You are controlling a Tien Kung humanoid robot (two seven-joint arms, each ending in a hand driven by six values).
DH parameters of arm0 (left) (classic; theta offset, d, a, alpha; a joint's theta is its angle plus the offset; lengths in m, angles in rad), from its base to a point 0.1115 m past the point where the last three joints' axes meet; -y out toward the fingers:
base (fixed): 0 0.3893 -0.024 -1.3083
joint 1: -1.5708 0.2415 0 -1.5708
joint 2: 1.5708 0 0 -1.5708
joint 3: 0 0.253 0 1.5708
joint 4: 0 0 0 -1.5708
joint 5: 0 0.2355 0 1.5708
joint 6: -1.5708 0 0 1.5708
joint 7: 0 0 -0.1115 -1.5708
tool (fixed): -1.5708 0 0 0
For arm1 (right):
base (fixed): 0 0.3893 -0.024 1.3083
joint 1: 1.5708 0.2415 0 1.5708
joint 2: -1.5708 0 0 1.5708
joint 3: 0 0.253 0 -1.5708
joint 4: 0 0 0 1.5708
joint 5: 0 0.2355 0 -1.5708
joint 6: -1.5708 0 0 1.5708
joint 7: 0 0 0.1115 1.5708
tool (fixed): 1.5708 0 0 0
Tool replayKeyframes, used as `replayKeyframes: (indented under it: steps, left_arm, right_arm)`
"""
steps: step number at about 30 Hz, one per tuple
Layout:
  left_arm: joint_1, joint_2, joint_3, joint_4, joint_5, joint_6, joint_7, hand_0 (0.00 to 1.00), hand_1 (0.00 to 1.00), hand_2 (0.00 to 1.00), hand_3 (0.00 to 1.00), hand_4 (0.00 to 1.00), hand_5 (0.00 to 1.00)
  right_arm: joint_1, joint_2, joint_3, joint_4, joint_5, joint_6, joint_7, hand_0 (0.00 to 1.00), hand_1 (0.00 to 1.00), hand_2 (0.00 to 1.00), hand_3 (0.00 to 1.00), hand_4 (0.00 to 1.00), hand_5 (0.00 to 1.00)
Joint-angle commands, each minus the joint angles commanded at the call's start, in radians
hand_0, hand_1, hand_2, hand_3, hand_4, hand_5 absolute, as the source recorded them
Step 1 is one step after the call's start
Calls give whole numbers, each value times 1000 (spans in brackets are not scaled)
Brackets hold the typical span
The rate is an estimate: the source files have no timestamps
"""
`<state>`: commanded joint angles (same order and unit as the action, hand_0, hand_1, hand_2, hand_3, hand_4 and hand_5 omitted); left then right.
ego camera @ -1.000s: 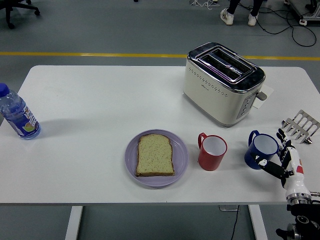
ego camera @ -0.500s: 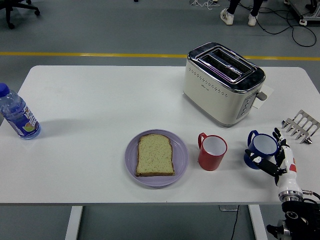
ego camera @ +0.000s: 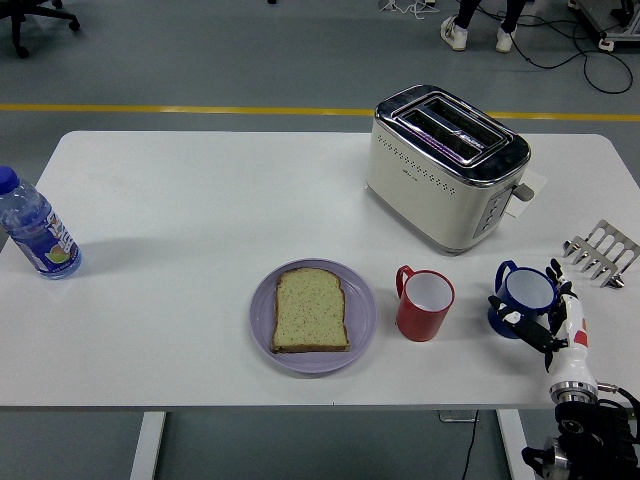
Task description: Pick up the cup,pour liquid into bread,place the cup on the desk
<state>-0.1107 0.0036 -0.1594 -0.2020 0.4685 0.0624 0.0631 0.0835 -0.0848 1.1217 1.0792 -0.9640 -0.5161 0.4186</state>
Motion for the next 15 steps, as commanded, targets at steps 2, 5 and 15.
replayKeyframes:
  steps: [2,5,15]
  left_arm:
    - [0,0,-2,0,1,0,0,635,646,657,553,324,833]
    - [0,0,-1,0,0,0,0,635,646,657,553,323,833]
    - [5,-1,2,-1,-3,0,0,635,646,657,553,323,834]
  right_arm:
    - [7,1,-8,-7,2,-2,1,929,850,977,998,996,95]
    - [15,2,-15,-18,5,-7,3,930,843,974,998,991,101]
    - [39,9,-44,-64,28,-34,18,931,837,972,998,989,107]
